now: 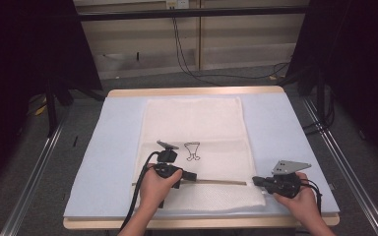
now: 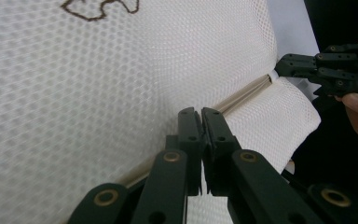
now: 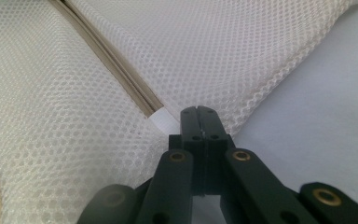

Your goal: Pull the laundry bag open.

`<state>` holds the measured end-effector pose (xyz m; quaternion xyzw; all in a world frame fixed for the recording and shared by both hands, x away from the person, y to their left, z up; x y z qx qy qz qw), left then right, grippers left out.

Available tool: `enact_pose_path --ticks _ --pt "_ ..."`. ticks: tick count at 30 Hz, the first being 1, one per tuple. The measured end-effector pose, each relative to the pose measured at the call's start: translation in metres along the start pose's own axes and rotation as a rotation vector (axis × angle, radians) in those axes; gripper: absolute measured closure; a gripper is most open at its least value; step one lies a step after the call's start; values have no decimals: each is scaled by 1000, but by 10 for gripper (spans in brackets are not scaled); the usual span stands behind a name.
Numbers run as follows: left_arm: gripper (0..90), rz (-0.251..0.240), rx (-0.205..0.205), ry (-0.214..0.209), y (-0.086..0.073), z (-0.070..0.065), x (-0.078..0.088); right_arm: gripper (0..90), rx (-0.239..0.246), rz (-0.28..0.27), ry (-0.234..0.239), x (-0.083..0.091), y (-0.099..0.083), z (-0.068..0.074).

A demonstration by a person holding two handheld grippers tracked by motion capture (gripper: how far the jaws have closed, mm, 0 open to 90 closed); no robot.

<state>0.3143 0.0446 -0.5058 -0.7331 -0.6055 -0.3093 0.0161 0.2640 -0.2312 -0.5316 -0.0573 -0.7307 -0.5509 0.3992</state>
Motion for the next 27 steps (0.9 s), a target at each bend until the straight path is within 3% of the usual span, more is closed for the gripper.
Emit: enact_pose_path --ticks 2,10,14,20,23,25,27 --pt "875 -1 -11 28 -2 3 9 900 -1 0 0 0 0 0" --pt "875 -65 41 50 -11 18 45 900 -2 1 2 0 0 -1" --pt "874 -69 31 76 -16 27 63 900 -6 2 6 0 0 -1" --pt "874 -121 65 72 -24 40 92 900 -5 1 5 0 0 -1" --pt "874 -135 53 91 -30 47 105 900 -4 0 8 0 0 0" --pt "874 -151 59 81 -33 48 112 900 -4 -1 10 0 0 0" --pt "874 -158 50 105 -35 51 120 900 -2 0 6 0 0 0"
Point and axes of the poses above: each handheld gripper's, and its own axes: x roughly backward along the jaws, y roughly out of its top, z roughly to its left, the point moved 7 cm from there along -x, roughly forward along the jaws, and after that the axes turned 15 degrees about -y, right-handed, at the moved point
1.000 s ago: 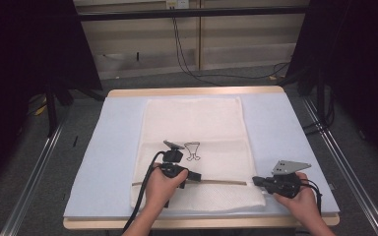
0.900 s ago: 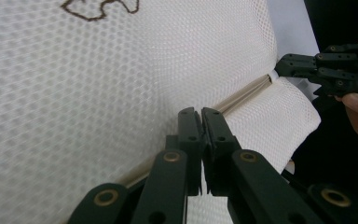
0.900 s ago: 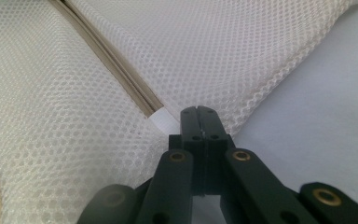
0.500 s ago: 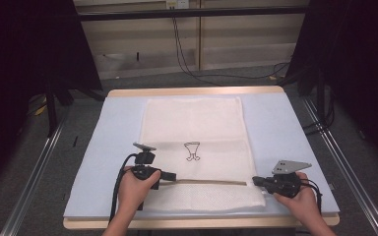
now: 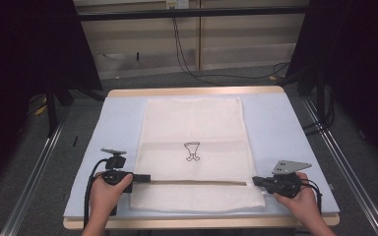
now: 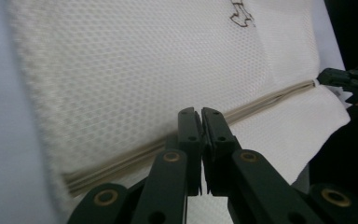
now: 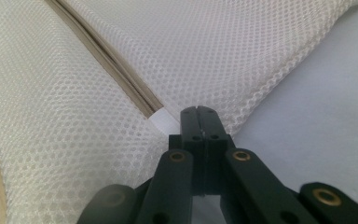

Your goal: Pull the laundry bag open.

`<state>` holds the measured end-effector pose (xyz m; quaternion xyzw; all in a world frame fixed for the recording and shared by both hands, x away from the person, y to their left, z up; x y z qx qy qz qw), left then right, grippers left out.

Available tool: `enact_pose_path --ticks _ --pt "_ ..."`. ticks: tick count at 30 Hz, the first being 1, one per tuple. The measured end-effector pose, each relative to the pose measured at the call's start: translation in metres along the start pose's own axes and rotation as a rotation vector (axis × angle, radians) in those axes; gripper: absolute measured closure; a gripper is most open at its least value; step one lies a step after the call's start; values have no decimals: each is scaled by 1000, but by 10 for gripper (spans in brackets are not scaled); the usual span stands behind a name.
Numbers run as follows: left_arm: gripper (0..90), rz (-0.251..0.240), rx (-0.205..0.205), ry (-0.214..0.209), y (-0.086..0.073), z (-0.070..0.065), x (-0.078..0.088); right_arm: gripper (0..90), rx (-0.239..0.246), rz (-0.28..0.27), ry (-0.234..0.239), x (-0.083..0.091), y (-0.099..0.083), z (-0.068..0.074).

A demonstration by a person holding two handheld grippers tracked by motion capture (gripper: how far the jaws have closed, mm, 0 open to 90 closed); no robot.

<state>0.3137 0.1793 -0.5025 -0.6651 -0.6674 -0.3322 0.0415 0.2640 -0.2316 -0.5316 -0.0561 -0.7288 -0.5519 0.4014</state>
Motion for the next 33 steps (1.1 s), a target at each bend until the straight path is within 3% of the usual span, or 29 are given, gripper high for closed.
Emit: enact_pose_path --ticks 9,12,16,19,22,25,28,30,31,33 --pt "874 -40 23 20 -4 14 23 900 6 -3 -1 0 0 0" --pt "873 -66 53 23 -6 20 32 900 7 -3 -1 0 0 0" --pt "870 -73 47 35 -11 28 43 900 7 -4 -3 0 0 0" --pt "866 -93 86 17 -13 28 44 900 5 -2 -4 0 0 0" --pt "859 -84 62 65 -13 33 50 900 7 -3 0 0 0 0" --pt "858 -113 102 55 -14 36 52 900 5 -4 -2 0 0 0" --pt "858 -97 86 66 -14 37 53 900 6 -4 -1 0 0 0" --pt "858 -107 101 66 -14 36 53 900 5 -3 0 0 0 0" --pt "857 -100 79 78 -15 40 56 900 5 -2 -1 0 0 0" --pt "848 -124 79 64 -14 40 59 900 2 -4 1 0 0 0"
Point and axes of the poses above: each handheld gripper's, and its own axes: x roughly backward along the jaws, y roughly out of its top, z roughly to its left, the point moved 7 cm from there along -x, roughly forward along the jaws, and after that the axes turned 15 degrees about -y, right-handed, at the moved point
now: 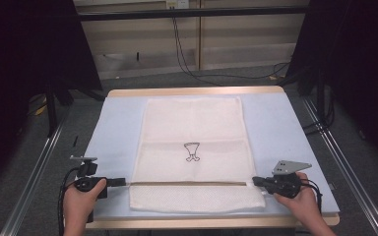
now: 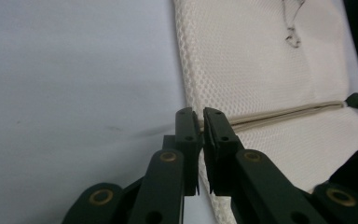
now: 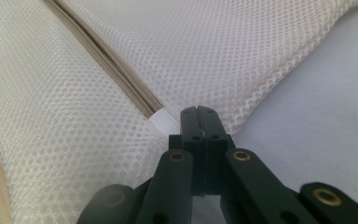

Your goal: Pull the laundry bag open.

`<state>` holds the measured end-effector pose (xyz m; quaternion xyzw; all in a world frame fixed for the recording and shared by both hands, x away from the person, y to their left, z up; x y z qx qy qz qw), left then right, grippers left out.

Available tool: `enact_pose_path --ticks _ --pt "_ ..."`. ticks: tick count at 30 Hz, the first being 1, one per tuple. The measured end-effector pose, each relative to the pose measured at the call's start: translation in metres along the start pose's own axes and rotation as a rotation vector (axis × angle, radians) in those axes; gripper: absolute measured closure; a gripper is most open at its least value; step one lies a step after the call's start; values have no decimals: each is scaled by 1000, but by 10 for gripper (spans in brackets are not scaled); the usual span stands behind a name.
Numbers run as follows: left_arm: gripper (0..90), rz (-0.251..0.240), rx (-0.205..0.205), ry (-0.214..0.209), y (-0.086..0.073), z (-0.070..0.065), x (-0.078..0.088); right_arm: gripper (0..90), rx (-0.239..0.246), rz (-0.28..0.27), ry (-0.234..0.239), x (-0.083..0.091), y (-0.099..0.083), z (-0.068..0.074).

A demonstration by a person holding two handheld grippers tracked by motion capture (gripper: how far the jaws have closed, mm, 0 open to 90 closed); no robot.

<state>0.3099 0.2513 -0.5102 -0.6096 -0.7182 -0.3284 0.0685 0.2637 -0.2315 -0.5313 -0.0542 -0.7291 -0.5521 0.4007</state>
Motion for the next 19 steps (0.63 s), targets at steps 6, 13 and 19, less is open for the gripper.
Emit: enact_pose_path --ticks 6,13,19 --pt "575 -129 -120 126 16 7 19 677 -89 -68 -96 14 6 -24" --pt "208 -195 -300 251 31 19 19 325 -185 -78 -238 20 3 -59" --pt "164 -160 -335 283 33 26 16 194 -169 -23 -264 16 -1 -65"
Point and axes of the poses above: each handheld gripper's, and its own axes: x roughly backward along the jaws, y roughly out of its top, z roughly to its left, the point moved 7 cm from there along -x, roughly forward along the jaws, and after that the axes turned 15 degrees about -y, right-handed, at the moved point
